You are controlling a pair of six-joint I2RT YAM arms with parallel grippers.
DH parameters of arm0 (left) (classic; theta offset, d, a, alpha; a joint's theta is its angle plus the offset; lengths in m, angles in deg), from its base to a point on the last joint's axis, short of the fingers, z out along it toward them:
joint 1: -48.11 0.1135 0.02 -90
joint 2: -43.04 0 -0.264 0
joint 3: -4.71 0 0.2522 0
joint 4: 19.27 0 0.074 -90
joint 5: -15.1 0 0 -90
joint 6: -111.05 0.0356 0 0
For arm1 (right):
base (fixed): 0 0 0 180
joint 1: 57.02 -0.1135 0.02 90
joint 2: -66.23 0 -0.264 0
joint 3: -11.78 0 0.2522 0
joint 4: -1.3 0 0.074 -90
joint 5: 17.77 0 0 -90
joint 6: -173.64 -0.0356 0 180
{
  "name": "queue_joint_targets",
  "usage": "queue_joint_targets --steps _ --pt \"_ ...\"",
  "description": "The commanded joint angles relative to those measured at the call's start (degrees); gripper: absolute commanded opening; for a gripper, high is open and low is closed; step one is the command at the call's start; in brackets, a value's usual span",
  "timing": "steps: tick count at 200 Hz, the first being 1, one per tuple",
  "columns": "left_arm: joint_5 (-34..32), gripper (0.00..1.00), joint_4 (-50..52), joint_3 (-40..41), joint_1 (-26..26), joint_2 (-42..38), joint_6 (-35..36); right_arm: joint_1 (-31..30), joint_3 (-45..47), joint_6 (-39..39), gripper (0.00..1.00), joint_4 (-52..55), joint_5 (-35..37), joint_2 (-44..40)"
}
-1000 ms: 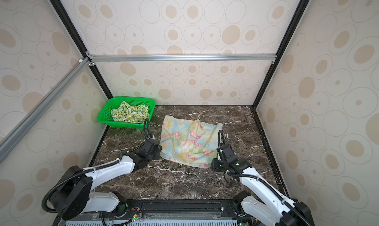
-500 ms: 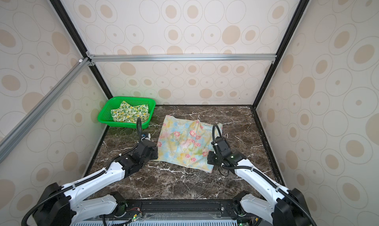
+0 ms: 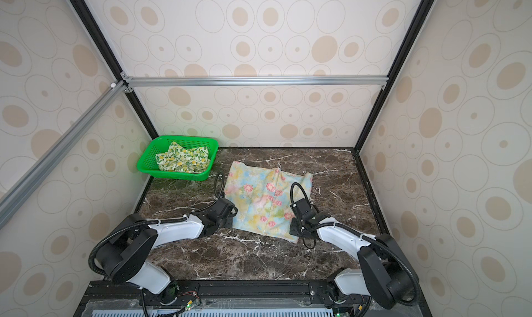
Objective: Fold and stack skirts
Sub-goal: Rotate the skirt at the center of the table.
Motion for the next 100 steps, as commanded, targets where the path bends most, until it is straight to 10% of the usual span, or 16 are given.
queue_joint_targets --steps 1,100 --pt "-0.62 0.3 0.54 -1.09 -0.25 0.62 -0.03 -0.38 -0.25 -2.29 0.0 0.96 2.52 2.35" --pt "2.88 0.29 4.84 7.33 -6.07 -5.37 -8.46 6.14 -9.42 3.89 0.0 3.86 7.87 11.13"
